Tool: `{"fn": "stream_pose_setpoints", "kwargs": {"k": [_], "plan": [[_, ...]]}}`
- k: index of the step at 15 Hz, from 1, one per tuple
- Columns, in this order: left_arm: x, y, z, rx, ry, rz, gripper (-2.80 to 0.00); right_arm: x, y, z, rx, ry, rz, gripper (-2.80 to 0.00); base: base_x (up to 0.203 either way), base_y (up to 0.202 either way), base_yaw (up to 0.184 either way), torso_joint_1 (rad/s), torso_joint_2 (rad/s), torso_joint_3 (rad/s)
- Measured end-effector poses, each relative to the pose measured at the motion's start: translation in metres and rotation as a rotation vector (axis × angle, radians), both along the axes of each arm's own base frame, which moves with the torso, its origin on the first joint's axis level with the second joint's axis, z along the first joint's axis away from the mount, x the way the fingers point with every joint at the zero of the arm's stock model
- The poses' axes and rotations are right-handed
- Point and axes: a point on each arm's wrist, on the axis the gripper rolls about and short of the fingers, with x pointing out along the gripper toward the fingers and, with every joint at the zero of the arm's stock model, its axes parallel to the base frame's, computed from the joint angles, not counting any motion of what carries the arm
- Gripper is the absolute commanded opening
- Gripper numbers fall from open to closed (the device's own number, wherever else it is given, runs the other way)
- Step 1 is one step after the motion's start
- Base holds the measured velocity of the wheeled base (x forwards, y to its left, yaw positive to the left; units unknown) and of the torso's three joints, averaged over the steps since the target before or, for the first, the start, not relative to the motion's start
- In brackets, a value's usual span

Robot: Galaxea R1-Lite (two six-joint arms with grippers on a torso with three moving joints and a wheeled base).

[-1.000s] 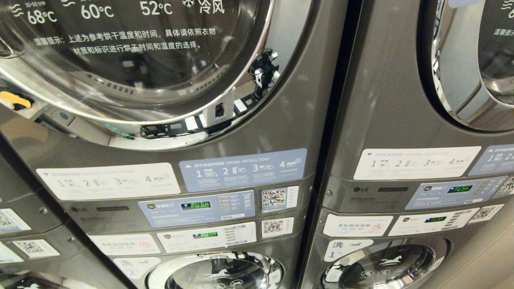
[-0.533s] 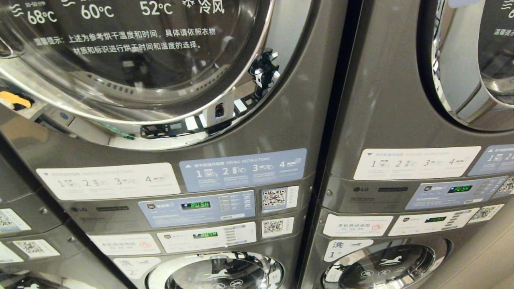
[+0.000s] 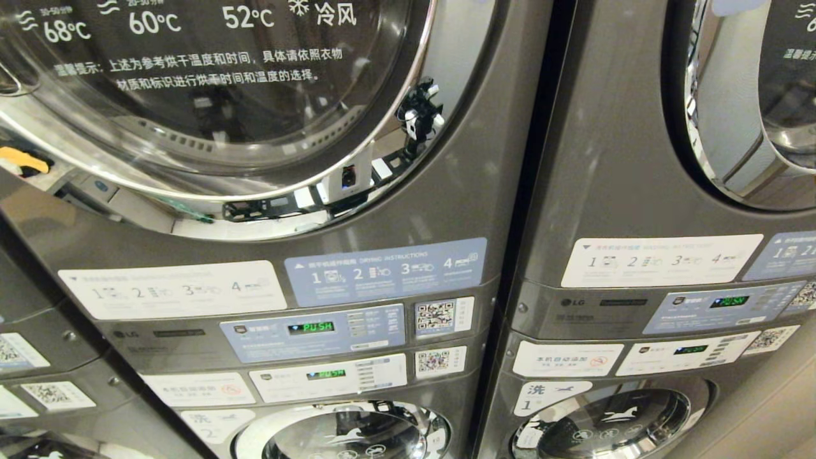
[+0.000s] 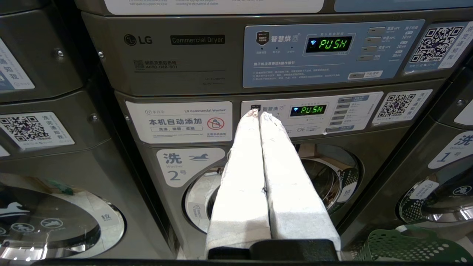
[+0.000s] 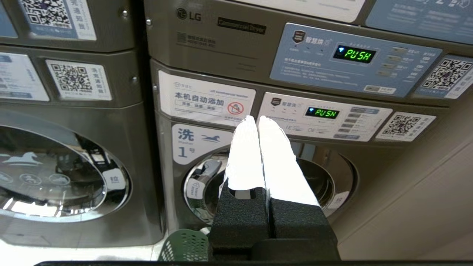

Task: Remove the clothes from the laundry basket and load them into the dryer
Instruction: Open the dryer

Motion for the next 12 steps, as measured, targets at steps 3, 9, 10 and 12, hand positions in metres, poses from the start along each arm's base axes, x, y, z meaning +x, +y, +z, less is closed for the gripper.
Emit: {"fn": "stream_pose_setpoints", "kwargs": {"k": [3,9,10,12], "plan": [[0.0000,0.0000,0.0000,0.000,0.000,0.000,-2.80,0.0000,-0.0001,-0.0002,0.009,0.002,-0.004,-2.80,0.000,0.000,0.000,0.079,-0.15,-0.081],[0.0000,0.0000,0.0000,0.000,0.000,0.000,-2.80,0.0000,-0.0001,-0.0003,0.006,0.004,-0.002,-2.80,0.000,0.000,0.000,0.083,-0.16,-0.073],[0.0000,0.0000,0.0000,0.000,0.000,0.000,-2.80,0.0000,0.0000,-0.0003,0.008,0.004,-0.002,-2.80,0.000,0.000,0.000,0.000,0.00,0.000],[0.0000,0.0000,0.0000,0.000,0.000,0.000,-2.80,0.0000,-0.0001,-0.0003,0.009,0.004,-0.003,-2.80,0.000,0.000,0.000,0.000,0.00,0.000]]}}
